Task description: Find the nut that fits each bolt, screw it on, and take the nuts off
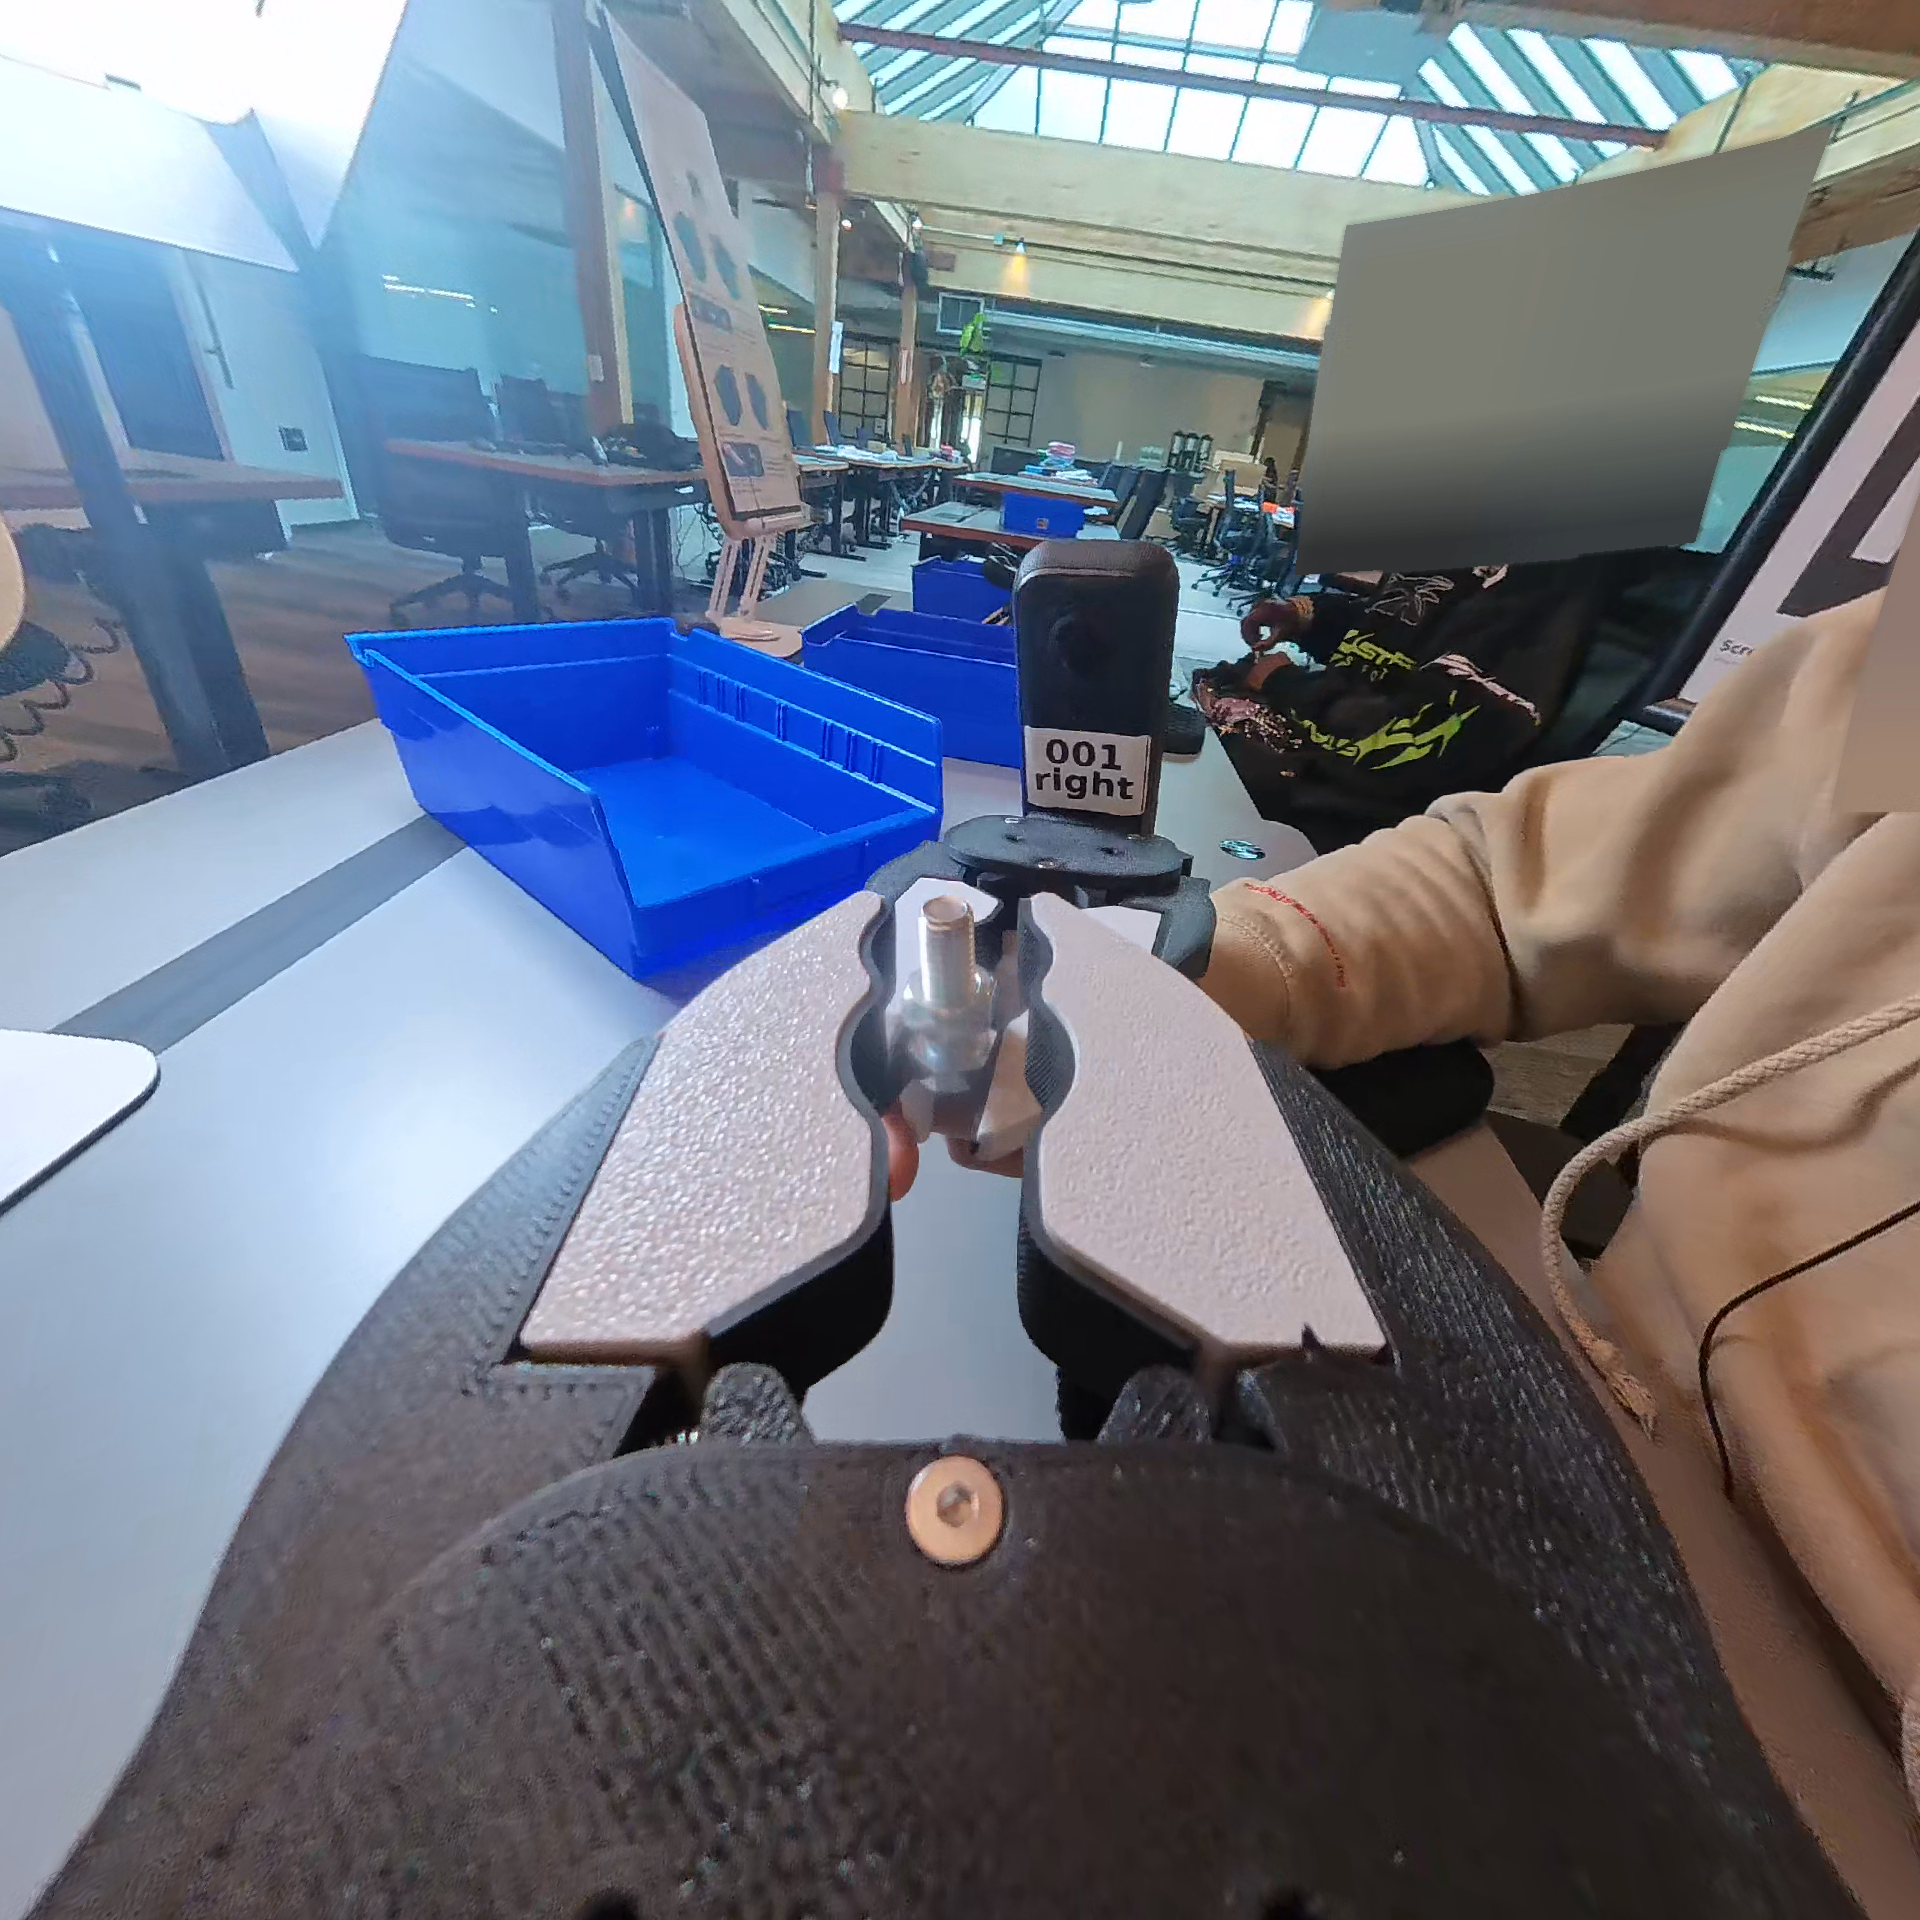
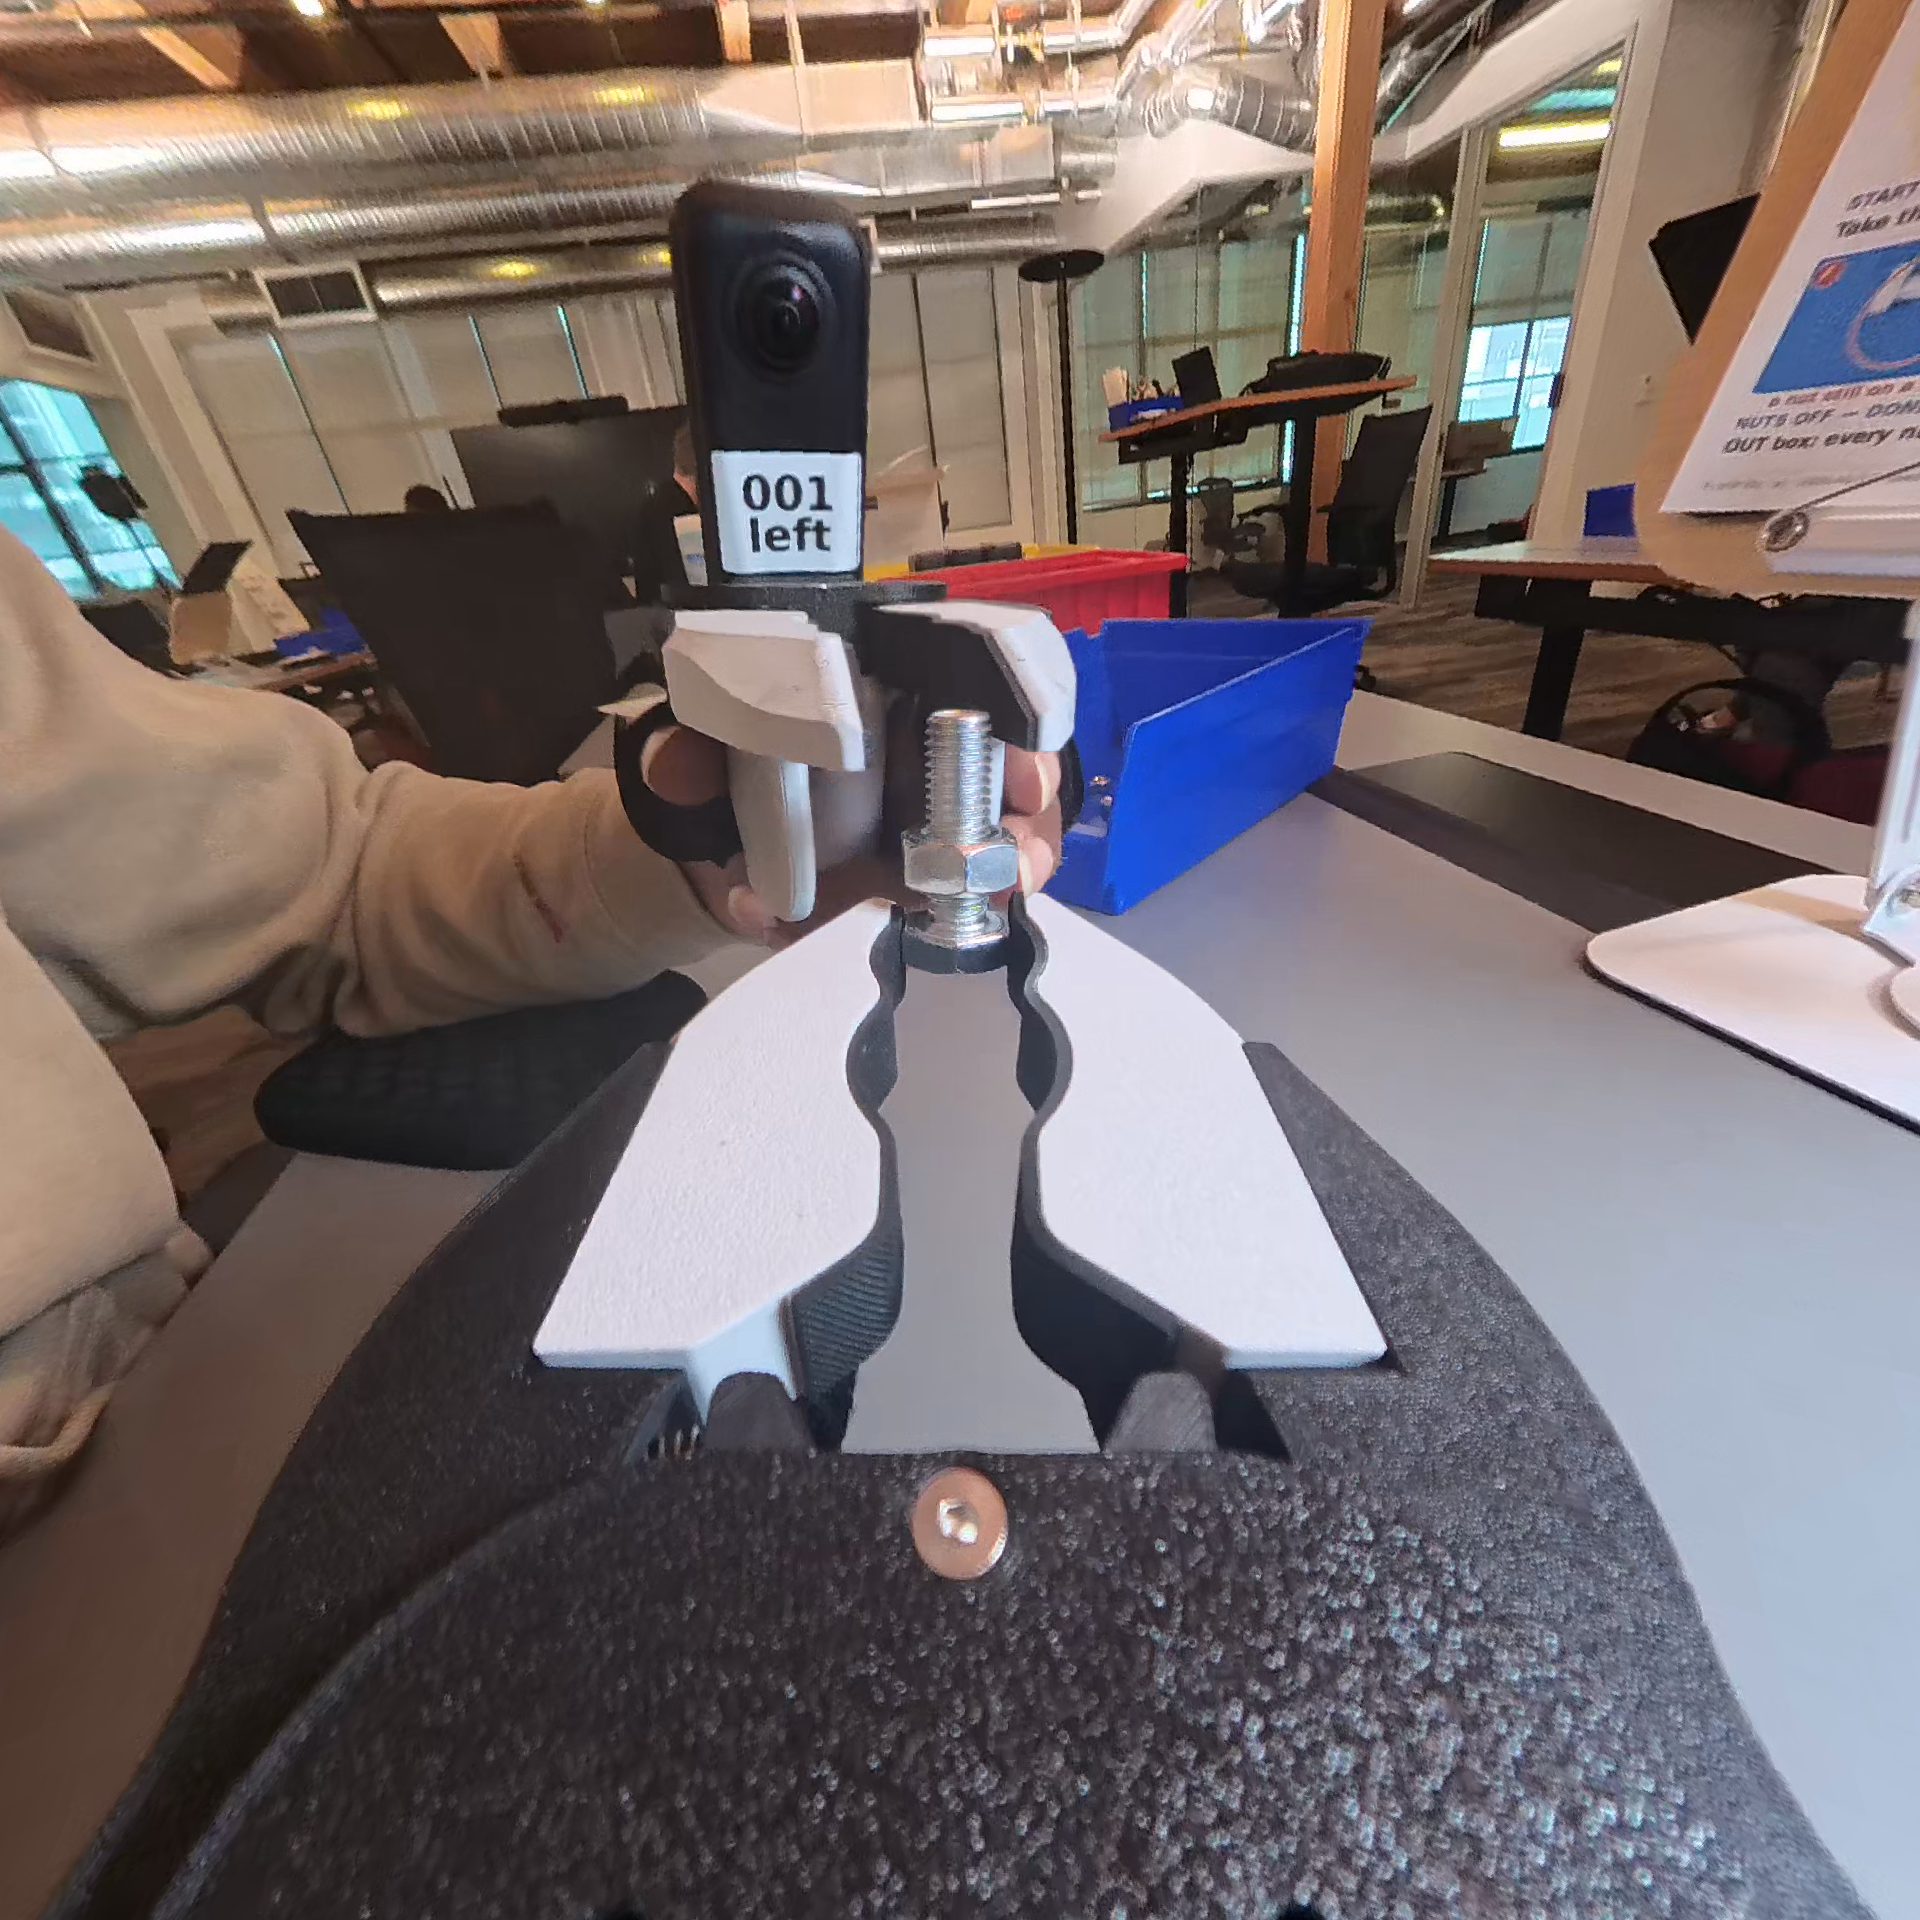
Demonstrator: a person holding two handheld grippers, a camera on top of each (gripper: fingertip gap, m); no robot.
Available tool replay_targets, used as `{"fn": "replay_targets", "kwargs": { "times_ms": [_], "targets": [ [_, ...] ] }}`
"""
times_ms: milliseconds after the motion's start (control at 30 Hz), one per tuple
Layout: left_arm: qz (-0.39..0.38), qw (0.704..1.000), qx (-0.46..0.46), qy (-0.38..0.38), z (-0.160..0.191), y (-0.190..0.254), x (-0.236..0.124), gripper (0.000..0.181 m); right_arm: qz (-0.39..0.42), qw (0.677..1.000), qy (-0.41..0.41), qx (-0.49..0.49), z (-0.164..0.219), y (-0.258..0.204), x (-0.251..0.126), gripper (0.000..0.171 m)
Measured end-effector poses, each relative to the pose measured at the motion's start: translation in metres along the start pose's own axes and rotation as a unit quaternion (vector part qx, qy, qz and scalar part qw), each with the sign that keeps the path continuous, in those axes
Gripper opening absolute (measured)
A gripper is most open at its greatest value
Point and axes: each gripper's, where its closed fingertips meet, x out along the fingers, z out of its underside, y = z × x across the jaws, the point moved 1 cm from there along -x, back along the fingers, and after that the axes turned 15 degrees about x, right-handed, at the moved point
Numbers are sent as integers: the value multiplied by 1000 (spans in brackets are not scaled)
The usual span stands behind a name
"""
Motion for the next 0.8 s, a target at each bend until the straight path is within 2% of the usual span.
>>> {"fn": "replay_targets", "kwargs": {
  "times_ms": [67,133,800],
  "targets": [
    [4,1000,1,-8,3,1,0,12,2,1000,-10,-7,4,-2,2,19],
    [2,1000,9,-17,5,1,0,10,4,1000,-13,-9,5,-2,3,19],
    [-4,998,-32,-50,15,-6,-3,10,66,995,-54,-43,8,8,4,19]
  ]
}}
